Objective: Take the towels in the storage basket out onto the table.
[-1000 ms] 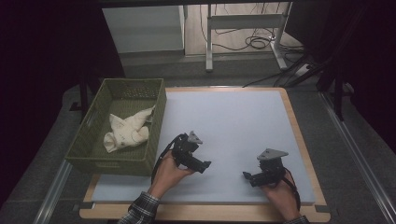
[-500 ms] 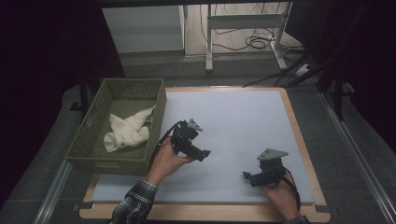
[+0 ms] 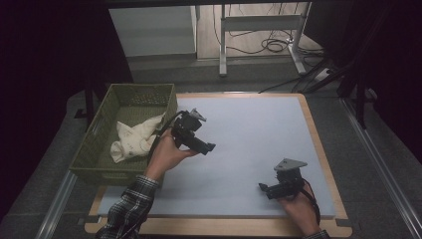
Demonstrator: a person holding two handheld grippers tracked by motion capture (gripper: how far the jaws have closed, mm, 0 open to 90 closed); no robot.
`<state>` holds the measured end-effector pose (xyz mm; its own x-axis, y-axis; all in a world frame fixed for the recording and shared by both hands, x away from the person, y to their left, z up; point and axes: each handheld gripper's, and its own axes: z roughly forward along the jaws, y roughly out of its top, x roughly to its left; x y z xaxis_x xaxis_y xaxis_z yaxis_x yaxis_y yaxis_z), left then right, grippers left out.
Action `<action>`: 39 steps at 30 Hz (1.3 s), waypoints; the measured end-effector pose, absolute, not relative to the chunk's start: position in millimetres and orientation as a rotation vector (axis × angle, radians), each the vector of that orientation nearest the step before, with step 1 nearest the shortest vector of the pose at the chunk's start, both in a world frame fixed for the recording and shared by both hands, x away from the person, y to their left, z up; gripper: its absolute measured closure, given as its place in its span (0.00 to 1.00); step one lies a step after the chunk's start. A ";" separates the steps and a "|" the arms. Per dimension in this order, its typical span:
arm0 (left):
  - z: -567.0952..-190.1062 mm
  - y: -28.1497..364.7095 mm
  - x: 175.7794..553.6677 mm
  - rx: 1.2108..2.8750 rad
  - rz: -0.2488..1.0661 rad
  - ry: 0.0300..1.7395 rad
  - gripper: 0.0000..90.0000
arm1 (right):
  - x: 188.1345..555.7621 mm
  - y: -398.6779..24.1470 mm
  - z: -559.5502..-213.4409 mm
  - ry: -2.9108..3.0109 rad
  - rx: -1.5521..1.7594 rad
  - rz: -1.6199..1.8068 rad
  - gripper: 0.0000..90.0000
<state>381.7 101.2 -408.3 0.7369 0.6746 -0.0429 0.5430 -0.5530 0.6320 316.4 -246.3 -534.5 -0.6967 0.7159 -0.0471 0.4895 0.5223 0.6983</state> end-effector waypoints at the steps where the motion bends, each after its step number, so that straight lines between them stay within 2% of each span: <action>1: -406.4 104.6 383.0 2.293 0.269 0.922 0.01 | 316.4 -246.3 -534.5 2.437 1.002 0.965 0.02; 23: -383.7 198.6 403.1 2.237 0.413 1.169 0.01 | 316.5 -246.3 -534.6 2.438 1.001 0.965 0.02; 39: -418.8 267.9 418.4 2.239 0.430 1.357 0.02 | 316.5 -246.3 -534.6 2.438 1.001 0.964 0.02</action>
<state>418.4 267.9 -418.8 0.4578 0.8889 0.0177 0.7368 -0.3904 0.5520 316.5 -246.3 -534.6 -0.6969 0.7156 -0.0478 0.4891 0.5230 0.6980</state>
